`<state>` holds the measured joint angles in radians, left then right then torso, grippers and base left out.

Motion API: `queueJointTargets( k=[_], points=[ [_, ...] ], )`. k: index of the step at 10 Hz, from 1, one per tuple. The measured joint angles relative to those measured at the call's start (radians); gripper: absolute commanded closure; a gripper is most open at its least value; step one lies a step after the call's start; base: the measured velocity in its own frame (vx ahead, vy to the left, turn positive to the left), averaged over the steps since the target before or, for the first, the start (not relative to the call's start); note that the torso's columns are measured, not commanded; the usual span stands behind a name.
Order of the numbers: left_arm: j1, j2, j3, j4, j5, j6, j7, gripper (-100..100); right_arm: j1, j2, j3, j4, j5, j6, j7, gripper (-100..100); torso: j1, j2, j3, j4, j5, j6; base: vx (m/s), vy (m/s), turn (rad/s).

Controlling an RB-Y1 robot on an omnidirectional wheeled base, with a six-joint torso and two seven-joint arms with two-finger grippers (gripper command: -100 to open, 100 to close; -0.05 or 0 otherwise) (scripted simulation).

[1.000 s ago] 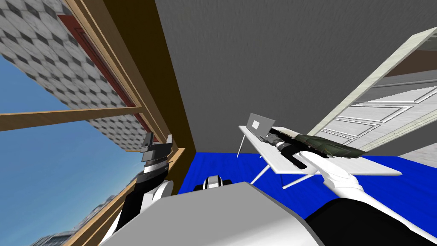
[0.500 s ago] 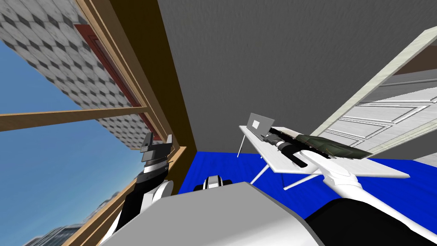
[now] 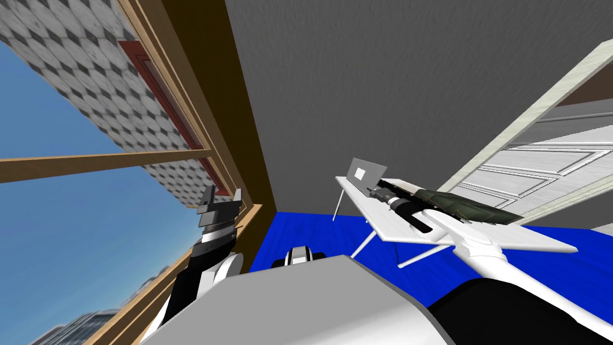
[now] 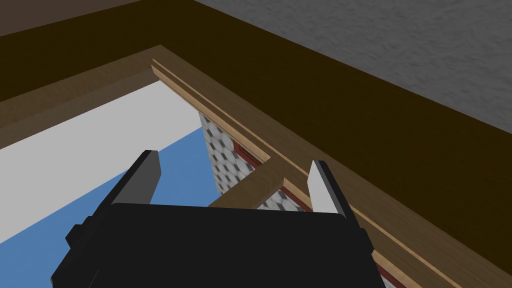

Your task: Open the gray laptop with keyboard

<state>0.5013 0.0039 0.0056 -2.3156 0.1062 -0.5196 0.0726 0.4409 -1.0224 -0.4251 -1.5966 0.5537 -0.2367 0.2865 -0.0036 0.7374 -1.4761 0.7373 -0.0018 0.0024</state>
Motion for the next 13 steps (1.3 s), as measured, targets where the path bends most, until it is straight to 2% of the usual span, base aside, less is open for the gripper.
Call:
queueJointTargets(
  k=[8,10,13],
  points=[
    [0.000,0.000,0.000,0.000,0.000,0.000,0.000,0,-0.056,0.001,0.042,0.088,-0.152,-0.021,-0.171,100,-0.009,-0.001,-0.001,-0.001,-0.003,0.003,-0.041,-0.032,0.053],
    [0.000,0.000,0.000,0.000,0.000,0.000,0.000,0,-0.062,0.000,0.046,0.094,-0.173,-0.020,-0.199,100,-0.006,-0.002,-0.001,-0.001,-0.003,0.002,-0.023,-0.008,0.043],
    [0.000,0.000,0.000,0.000,0.000,0.000,0.000,0,-0.083,0.021,0.063,0.112,-0.226,-0.021,-0.256,100,-0.006,-0.001,-0.001,-0.001,-0.003,0.001,-0.051,-0.041,0.064]
  ],
)
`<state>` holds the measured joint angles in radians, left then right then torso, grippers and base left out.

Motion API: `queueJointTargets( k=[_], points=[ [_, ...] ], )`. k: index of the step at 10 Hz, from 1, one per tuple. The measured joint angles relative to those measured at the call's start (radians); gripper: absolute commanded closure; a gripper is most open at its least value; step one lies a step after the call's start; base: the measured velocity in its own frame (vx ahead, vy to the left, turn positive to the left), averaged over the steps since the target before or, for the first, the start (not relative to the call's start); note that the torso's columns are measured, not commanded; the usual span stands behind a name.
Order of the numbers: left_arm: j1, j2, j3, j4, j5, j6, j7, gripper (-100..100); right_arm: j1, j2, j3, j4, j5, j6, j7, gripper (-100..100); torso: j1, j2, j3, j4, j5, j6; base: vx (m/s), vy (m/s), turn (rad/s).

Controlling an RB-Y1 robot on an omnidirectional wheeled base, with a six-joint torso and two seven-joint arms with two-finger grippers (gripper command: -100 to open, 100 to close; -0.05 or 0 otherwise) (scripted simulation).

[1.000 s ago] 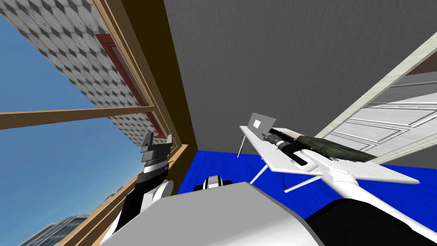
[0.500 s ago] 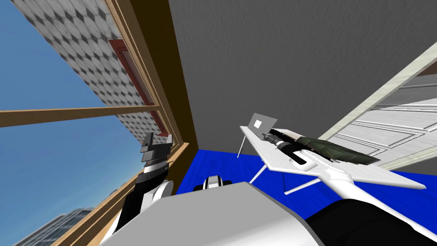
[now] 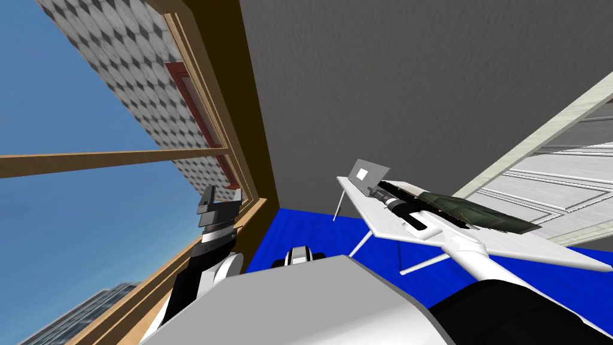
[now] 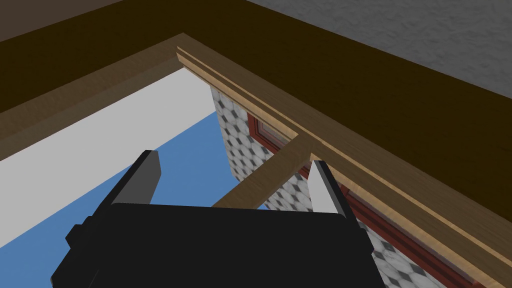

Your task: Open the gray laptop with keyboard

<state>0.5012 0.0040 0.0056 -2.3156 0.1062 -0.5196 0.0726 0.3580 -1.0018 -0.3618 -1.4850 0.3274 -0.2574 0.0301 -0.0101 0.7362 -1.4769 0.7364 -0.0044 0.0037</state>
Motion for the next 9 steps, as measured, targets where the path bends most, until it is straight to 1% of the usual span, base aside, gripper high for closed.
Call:
queueJointTargets(
  k=[2,3,5,6,7,9],
  points=[
    [0.000,0.000,0.000,0.000,0.000,0.000,0.000,0,-0.009,0.007,0.008,0.017,-0.034,-0.002,-0.038,100,-0.002,0.000,0.000,0.000,0.000,0.002,-0.032,-0.045,0.039],
    [0.000,0.000,0.000,0.000,0.000,0.000,0.000,0,-0.011,0.014,0.011,0.016,-0.050,0.003,-0.056,100,-0.002,0.000,0.000,0.000,-0.001,0.002,-0.029,-0.033,0.045],
    [0.000,0.000,0.000,0.000,0.000,0.000,0.000,0,-0.028,0.028,0.020,0.038,-0.081,0.000,-0.090,100,-0.004,-0.001,0.000,-0.001,-0.003,0.002,-0.037,-0.031,0.041],
    [0.000,0.000,0.000,0.000,0.000,0.000,0.000,0,-0.041,0.032,0.029,0.058,-0.097,-0.005,-0.107,100,-0.005,-0.001,-0.001,-0.001,-0.003,0.002,-0.018,-0.003,0.025],
    [0.000,0.000,0.000,0.000,0.000,0.000,0.000,0,-0.044,0.032,0.029,0.059,-0.099,-0.007,-0.111,100,-0.001,-0.002,-0.001,-0.001,-0.001,0.000,-0.029,-0.017,0.054],
    [0.000,0.000,0.000,0.000,0.000,0.000,0.000,0,-0.060,0.052,0.037,0.069,-0.133,-0.005,-0.144,100,0.002,-0.002,-0.001,-0.001,0.000,-0.003,-0.048,-0.044,0.050]
  ],
)
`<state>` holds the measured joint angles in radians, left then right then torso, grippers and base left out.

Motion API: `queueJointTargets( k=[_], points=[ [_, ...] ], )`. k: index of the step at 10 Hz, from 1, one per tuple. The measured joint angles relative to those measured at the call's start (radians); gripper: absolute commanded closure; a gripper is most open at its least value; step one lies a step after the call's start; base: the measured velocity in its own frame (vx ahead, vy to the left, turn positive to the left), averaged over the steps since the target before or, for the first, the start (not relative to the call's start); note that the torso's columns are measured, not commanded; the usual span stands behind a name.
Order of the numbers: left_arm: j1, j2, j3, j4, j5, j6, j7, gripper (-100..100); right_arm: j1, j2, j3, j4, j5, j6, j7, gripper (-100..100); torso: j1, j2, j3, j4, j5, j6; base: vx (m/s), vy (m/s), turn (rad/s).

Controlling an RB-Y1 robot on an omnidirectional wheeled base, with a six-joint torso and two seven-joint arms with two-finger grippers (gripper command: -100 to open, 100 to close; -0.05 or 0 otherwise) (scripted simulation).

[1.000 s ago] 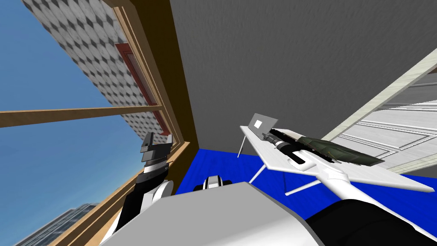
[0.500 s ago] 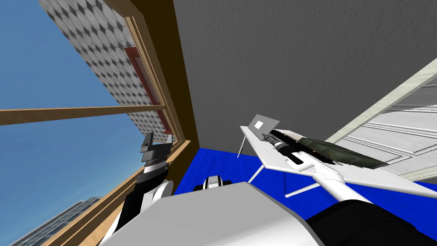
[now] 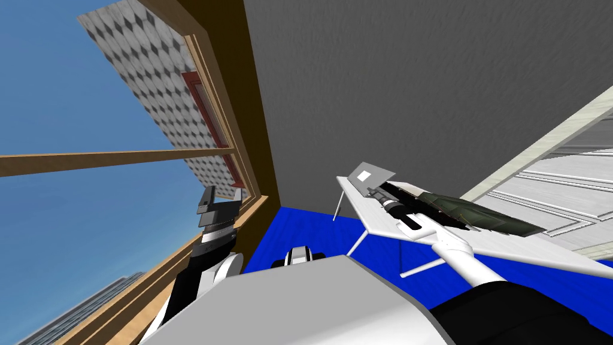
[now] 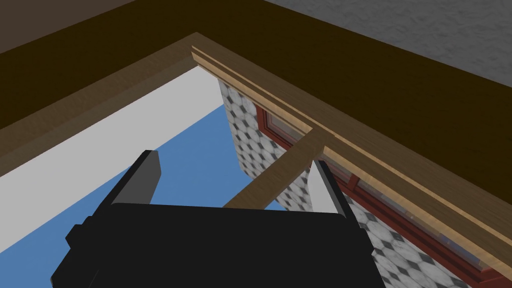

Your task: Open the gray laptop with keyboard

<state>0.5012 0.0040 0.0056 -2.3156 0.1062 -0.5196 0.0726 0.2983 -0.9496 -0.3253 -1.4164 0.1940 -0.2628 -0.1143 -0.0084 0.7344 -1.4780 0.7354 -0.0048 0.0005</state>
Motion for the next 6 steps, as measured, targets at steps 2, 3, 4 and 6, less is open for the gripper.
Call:
queueJointTargets(
  k=[2,3,4,6],
  points=[
    [0.000,0.000,0.000,0.000,0.000,0.000,0.000,0,-0.020,0.020,0.007,0.016,-0.031,0.003,-0.034,100,0.000,-0.001,0.000,-0.002,-0.002,0.001,-0.041,-0.044,0.040],
    [0.000,0.000,0.000,0.000,0.000,0.000,0.000,0,-0.032,0.026,0.013,0.031,-0.047,0.001,-0.050,100,0.000,-0.002,0.000,-0.002,-0.002,0.001,-0.042,-0.039,0.035],
    [0.000,0.000,0.000,0.000,0.000,0.000,0.000,0,-0.038,0.035,0.015,0.035,-0.062,0.004,-0.067,100,0.000,-0.001,0.000,-0.002,-0.003,0.001,-0.053,-0.060,0.062],
    [0.000,0.000,0.000,0.000,0.000,0.000,0.000,0,-0.053,0.060,0.021,0.053,-0.106,0.007,-0.113,100,-0.006,-0.001,0.003,-0.003,-0.009,0.001,-0.042,-0.046,0.051]
  ],
)
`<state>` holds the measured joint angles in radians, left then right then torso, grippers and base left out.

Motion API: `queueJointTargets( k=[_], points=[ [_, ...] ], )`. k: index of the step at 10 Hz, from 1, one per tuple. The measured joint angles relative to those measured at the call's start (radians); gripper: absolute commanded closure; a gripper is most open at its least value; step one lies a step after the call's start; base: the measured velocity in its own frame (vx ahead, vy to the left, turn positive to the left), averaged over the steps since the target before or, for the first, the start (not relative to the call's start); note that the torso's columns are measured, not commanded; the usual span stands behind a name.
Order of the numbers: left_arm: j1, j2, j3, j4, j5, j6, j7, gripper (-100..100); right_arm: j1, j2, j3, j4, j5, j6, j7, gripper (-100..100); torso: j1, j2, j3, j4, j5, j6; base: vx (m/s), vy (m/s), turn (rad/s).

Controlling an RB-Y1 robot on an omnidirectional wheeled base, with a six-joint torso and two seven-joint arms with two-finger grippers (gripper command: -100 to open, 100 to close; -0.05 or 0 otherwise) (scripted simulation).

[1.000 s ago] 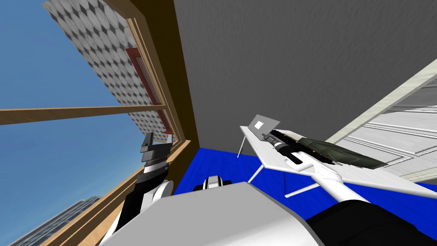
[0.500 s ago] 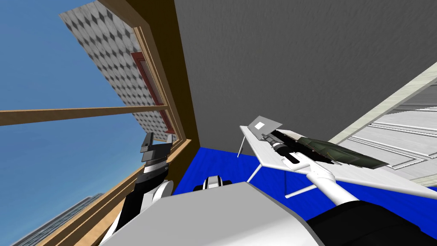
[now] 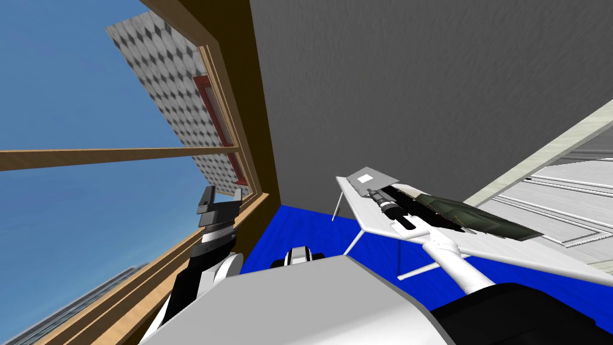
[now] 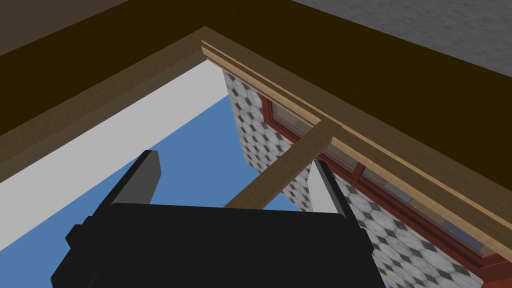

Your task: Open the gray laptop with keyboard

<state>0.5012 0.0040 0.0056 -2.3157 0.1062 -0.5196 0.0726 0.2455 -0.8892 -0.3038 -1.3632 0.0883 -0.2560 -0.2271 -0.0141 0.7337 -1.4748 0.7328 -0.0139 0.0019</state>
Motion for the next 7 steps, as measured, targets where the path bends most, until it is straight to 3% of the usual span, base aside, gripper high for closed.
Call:
queueJointTargets(
  k=[1,7],
  points=[
    [0.000,0.000,0.000,0.000,0.000,0.000,0.000,0,-0.002,0.000,0.000,-0.001,-0.003,0.001,-0.005,-100,-0.001,0.000,0.000,0.001,0.002,0.000,-0.004,0.031,-0.010],
    [0.000,0.000,0.000,0.000,0.000,0.000,0.000,0,0.045,-0.113,-0.023,-0.067,-0.033,0.058,-0.078,-100,0.016,0.005,-0.001,0.006,0.015,-0.002,0.005,0.029,-0.012]
  ],
)
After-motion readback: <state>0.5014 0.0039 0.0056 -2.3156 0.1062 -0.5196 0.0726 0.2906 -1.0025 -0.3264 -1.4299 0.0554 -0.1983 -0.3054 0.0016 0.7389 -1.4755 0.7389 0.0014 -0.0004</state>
